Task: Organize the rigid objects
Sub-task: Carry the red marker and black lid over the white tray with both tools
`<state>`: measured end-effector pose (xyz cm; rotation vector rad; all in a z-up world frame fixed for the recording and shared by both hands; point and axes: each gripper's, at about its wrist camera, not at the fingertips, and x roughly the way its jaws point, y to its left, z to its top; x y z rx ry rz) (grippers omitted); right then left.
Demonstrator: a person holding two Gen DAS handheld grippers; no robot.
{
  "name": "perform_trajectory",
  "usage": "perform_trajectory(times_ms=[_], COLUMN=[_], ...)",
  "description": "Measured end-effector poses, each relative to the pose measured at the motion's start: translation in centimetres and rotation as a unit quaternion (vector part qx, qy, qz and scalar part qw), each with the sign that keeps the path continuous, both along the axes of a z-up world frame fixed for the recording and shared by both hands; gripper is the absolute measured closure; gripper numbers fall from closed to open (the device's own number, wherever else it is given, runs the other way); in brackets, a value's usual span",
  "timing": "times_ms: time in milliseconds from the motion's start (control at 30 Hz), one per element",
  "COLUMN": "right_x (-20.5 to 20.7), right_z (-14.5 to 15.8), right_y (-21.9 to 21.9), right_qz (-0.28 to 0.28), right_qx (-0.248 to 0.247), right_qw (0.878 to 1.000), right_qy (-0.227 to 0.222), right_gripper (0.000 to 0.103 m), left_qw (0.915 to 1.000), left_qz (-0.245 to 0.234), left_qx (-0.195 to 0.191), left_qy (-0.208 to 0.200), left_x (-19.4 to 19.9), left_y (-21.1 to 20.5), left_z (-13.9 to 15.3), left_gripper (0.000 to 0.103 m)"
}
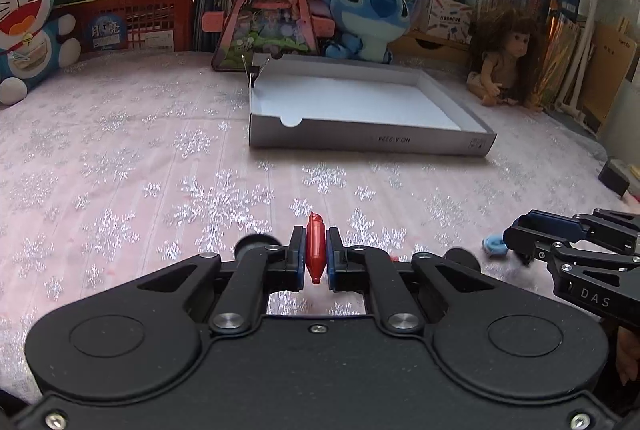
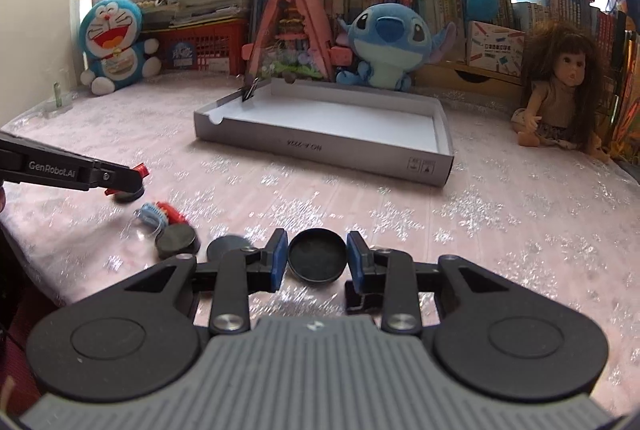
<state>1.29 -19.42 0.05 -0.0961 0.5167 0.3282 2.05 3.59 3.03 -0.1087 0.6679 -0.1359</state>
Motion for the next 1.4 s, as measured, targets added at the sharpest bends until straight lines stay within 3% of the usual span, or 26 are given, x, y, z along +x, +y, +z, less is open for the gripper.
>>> perform_trajectory(times_ms=[400,633,800,1000,1400], right_x=[6.1,12.9,18.4,22.9,25.2], right_z=[2.9,4.5,4.7,4.1,0.8], right_y=[-2.4,-3.7,-3.3,-2.5,-0.7], right_qz=[-0.046,-0.056,-0.063,-0.079,-0.089], right_qx=[0.066,0.113,0.112,0.099,0.053], right_qw=[0.996,0.986,0.979,0.976,0.974], right_qy=[0.036,0.105,0.16,0.178,0.201], right_gripper=[0.066,0.066,0.066,0.066,0.065], left_qw=[0.9988,0.9966,0.9935,0.991,0.9899], left_qz=[0.001,-0.002,-0.01,-0.005,0.0], left_qx=[-0.049,-0.074,-0.08,-0.08,-0.062], left_qy=[0.001,0.037,0.081,0.107,0.128], left_x=[5.8,12.5,18.9,23.9,25.9], left_y=[0.8,0.5,-0.4,-1.7,-2.5], left_z=[3.3,4.6,4.7,2.8,-0.6], left_gripper=[0.094,0.094,0.094,0.094,0.094])
